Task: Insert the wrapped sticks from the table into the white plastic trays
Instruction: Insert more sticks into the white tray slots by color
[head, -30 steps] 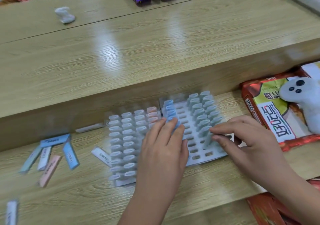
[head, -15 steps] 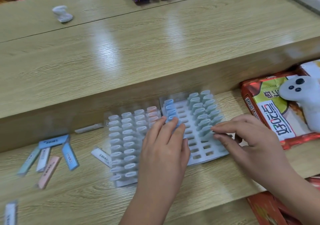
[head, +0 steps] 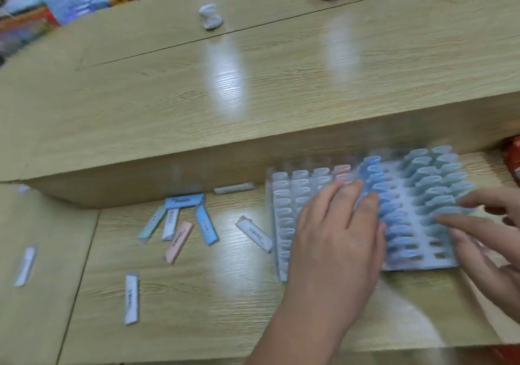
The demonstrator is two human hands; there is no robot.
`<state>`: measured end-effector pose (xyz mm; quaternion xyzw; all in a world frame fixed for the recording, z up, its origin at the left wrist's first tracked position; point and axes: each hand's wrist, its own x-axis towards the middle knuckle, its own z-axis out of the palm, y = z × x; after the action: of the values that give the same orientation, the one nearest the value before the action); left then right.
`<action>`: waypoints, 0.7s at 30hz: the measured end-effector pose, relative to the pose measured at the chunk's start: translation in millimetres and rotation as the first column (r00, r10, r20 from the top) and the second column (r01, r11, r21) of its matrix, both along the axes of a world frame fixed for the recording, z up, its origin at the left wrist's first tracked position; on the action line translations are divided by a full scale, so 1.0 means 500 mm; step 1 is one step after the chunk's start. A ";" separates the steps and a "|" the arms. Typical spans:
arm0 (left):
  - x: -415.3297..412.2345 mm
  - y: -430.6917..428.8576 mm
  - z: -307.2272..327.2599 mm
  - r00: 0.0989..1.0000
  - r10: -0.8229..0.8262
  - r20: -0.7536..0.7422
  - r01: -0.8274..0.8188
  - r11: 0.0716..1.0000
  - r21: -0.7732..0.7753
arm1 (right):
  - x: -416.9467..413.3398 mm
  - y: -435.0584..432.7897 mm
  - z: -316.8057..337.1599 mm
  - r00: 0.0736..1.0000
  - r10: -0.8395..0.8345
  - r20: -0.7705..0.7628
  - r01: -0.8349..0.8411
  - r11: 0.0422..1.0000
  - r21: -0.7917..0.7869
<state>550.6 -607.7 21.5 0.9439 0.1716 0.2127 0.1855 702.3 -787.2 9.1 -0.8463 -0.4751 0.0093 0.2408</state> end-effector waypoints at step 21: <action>-0.446 0.447 -0.104 0.756 0.544 -0.365 -0.579 0.815 0.016 | -0.411 0.591 -0.046 0.994 -0.059 -0.094 0.022 0.935 -0.354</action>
<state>327.5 -384.2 -30.3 0.8608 0.4874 0.0771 0.1250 497.1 -491.5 -14.0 -0.8836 -0.4353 0.1329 0.1099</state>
